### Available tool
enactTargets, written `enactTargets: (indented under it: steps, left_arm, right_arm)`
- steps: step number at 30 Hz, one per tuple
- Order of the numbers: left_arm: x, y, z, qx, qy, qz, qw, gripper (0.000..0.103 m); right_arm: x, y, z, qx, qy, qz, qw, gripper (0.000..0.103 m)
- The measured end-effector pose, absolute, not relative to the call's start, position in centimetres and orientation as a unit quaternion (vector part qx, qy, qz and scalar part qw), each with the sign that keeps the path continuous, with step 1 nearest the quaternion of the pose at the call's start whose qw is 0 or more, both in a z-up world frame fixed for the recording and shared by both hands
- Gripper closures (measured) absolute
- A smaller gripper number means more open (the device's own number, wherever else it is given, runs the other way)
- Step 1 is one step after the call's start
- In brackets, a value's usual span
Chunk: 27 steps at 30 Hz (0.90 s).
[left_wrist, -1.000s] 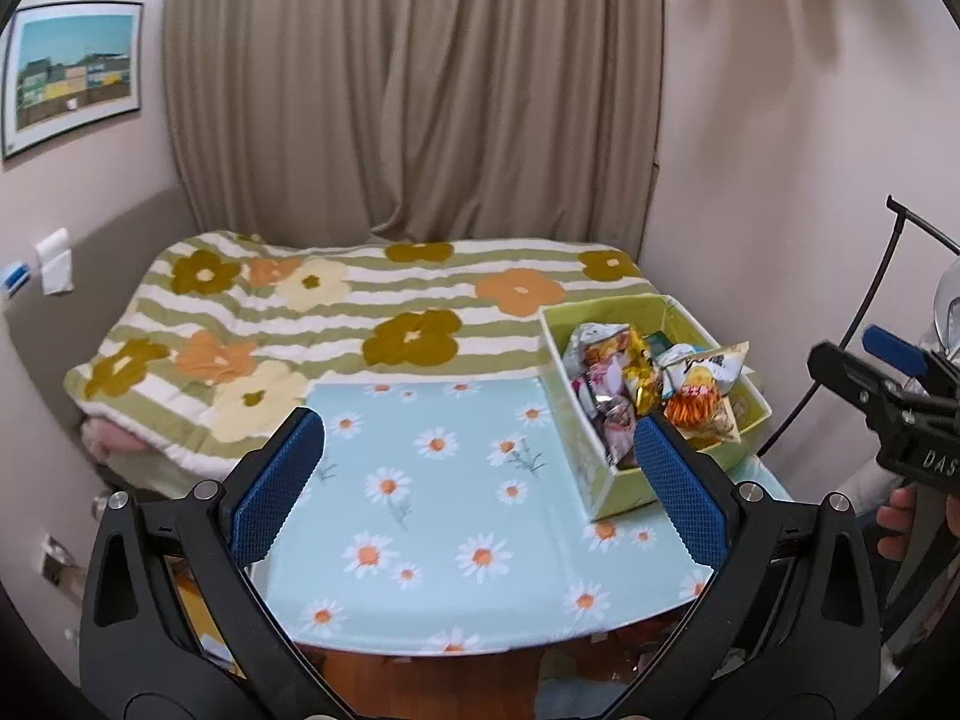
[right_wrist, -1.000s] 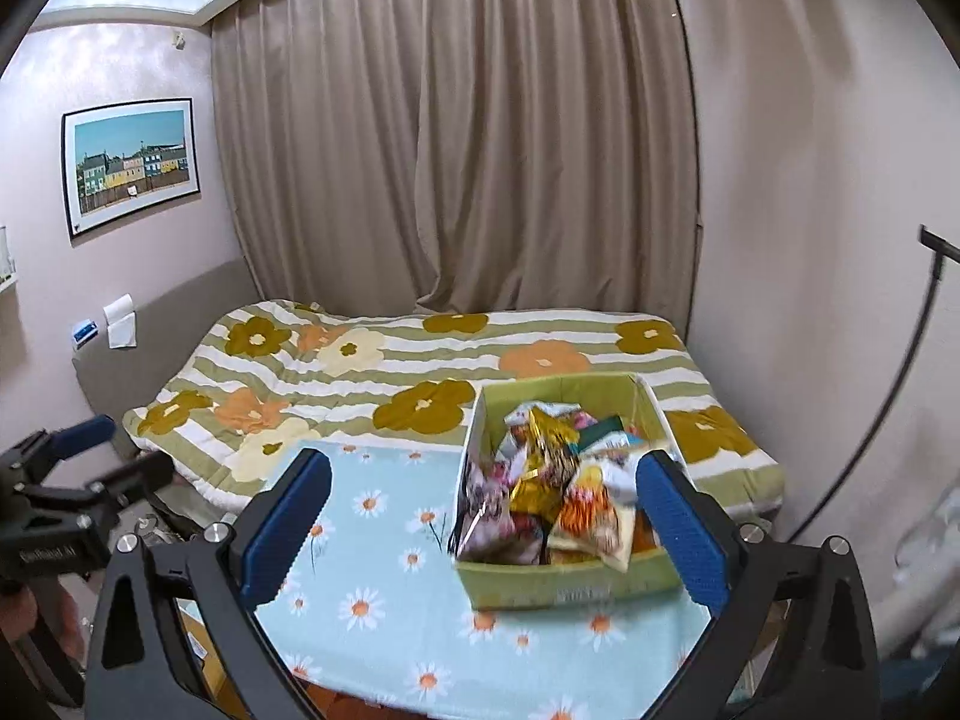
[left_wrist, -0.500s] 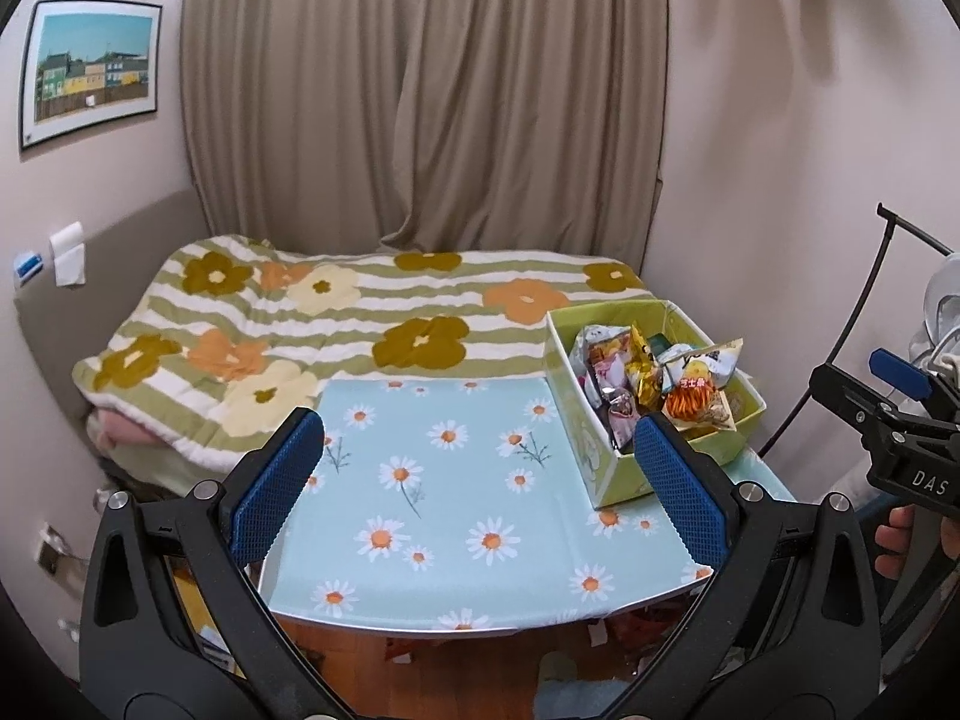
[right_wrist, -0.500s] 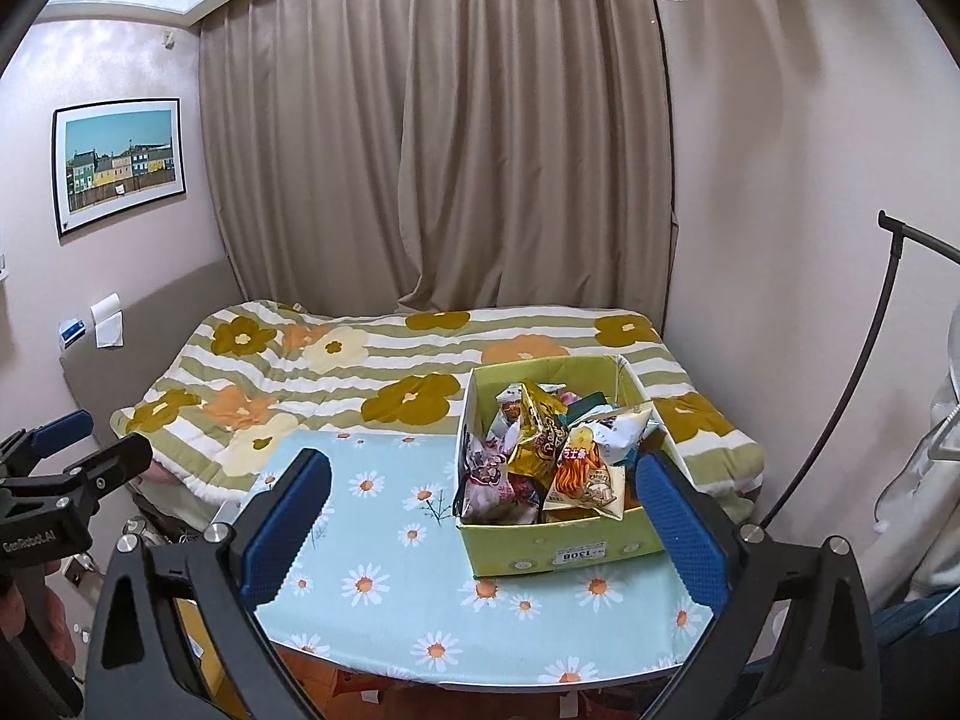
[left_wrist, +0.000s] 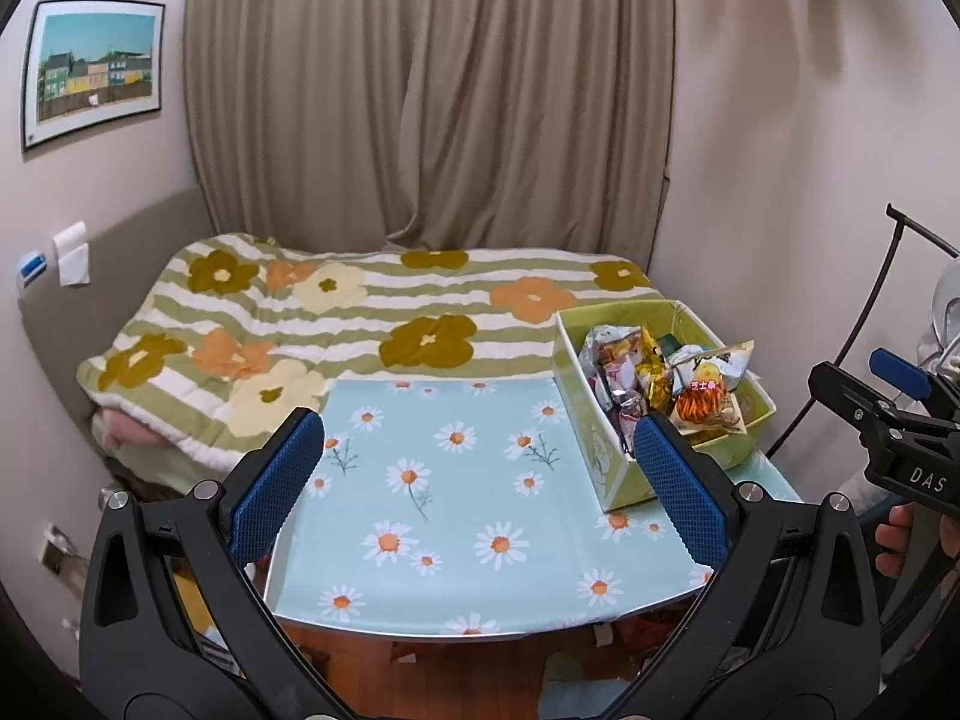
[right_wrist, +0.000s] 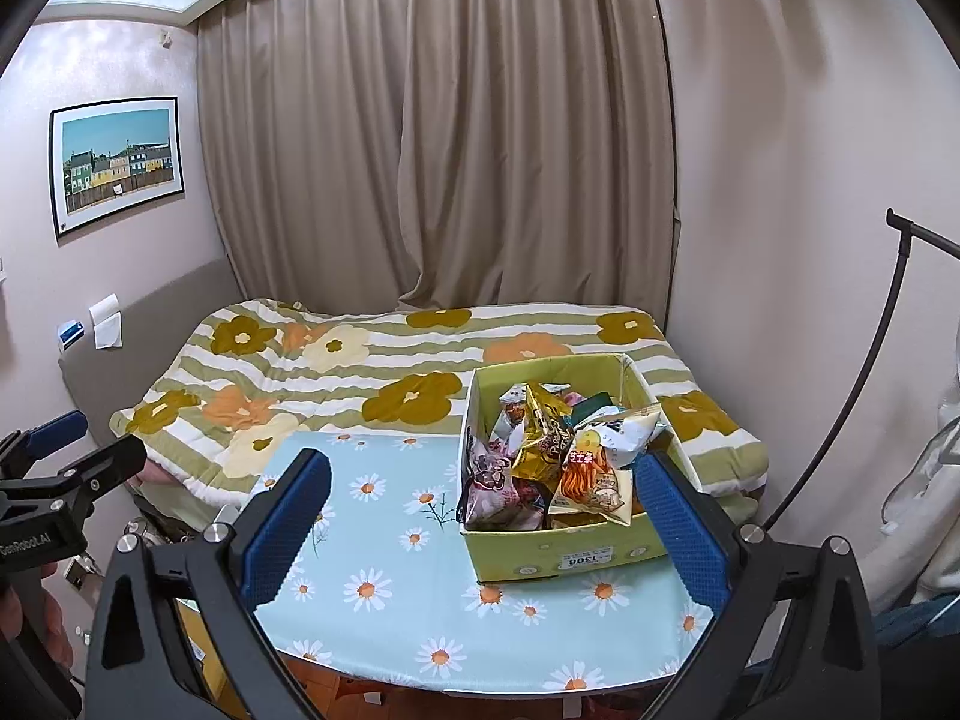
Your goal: Organize snacks
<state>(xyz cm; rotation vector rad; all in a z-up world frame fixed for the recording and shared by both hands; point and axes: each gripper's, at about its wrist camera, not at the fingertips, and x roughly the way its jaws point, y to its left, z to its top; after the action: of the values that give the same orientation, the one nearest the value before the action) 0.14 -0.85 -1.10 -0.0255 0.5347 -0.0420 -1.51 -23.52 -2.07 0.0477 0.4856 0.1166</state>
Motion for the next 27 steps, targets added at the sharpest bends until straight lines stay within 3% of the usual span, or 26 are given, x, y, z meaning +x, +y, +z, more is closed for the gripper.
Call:
enactTargets:
  steps: [27]
  left_arm:
    - [0.36, -1.11, -1.95, -0.014, 0.270, -0.018, 0.963, 0.000]
  right_arm:
    - [-1.63, -23.20, -2.18, 0.024, 0.247, 0.050, 0.967, 0.002]
